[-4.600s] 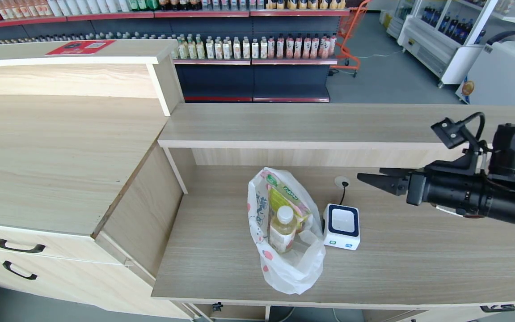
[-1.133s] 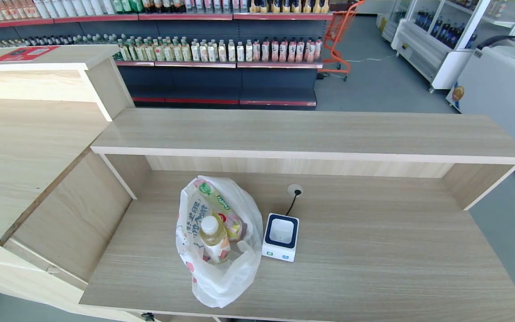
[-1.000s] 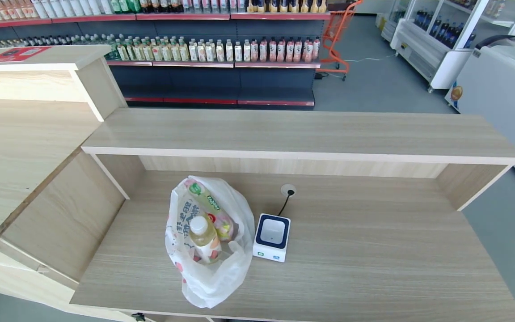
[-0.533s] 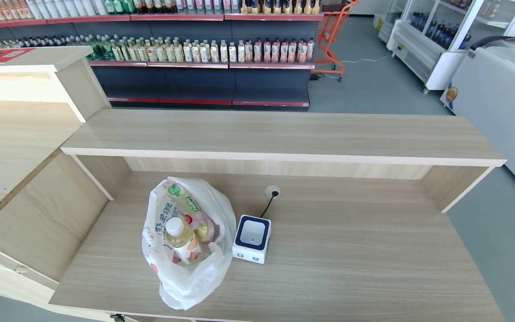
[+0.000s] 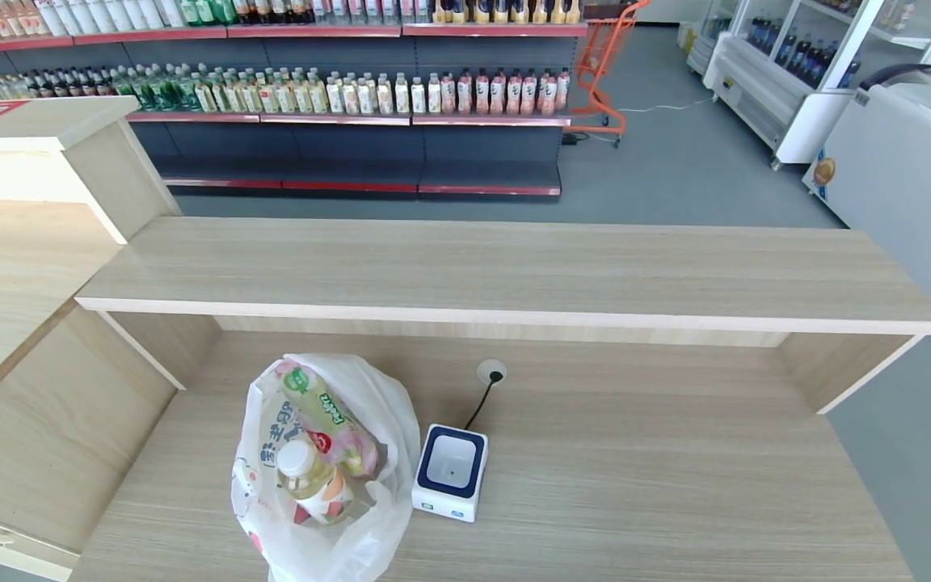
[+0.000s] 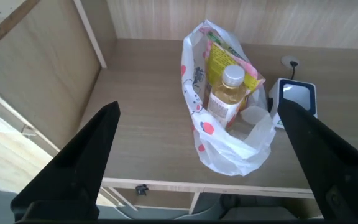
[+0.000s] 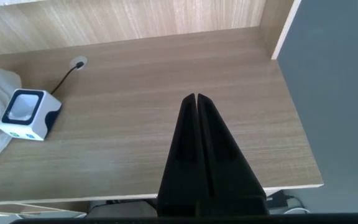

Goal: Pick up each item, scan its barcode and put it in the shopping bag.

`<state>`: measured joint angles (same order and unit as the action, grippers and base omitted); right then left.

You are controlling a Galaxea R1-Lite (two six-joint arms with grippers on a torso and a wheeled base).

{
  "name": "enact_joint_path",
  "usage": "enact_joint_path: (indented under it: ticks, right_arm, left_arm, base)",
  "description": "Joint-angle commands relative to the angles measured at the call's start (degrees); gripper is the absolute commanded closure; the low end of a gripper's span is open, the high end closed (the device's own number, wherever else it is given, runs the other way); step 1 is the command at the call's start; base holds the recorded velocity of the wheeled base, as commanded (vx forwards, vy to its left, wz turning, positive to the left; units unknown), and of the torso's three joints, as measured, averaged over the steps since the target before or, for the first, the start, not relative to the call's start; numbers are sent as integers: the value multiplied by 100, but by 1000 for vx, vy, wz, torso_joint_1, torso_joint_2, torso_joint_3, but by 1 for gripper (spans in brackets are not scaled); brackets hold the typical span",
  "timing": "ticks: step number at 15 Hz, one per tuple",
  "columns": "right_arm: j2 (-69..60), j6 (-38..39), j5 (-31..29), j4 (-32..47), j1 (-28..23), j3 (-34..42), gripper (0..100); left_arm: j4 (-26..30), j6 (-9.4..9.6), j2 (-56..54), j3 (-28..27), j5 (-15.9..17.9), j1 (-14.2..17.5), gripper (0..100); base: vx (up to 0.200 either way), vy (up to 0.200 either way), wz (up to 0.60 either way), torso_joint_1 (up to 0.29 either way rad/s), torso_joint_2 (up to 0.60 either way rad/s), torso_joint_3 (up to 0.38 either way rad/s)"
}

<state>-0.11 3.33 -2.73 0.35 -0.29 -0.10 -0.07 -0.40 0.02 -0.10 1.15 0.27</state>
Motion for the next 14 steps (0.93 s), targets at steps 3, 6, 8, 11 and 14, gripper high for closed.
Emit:
enact_joint_path:
  ticks: [3, 6, 8, 11, 14]
  right_arm:
    - [11, 1, 1, 0, 3, 1, 100]
    - [11, -8, 1, 0, 3, 1, 100]
    - [11, -8, 1, 0, 3, 1, 100]
    - [11, 1, 1, 0, 3, 1, 100]
    - [11, -8, 1, 0, 3, 1, 100]
  left_arm:
    - [-1, -4, -2, 1, 0, 0, 0]
    - [-1, -4, -2, 1, 0, 0, 0]
    - [-1, -4, -2, 1, 0, 0, 0]
    - [-1, -4, -2, 1, 0, 0, 0]
    - [-1, -4, -2, 1, 0, 0, 0]
  base:
    - [0, 0, 0, 0, 0, 0]
    - [0, 0, 0, 0, 0, 0]
    - [0, 0, 0, 0, 0, 0]
    - [0, 0, 0, 0, 0, 0]
    - [0, 0, 0, 0, 0, 0]
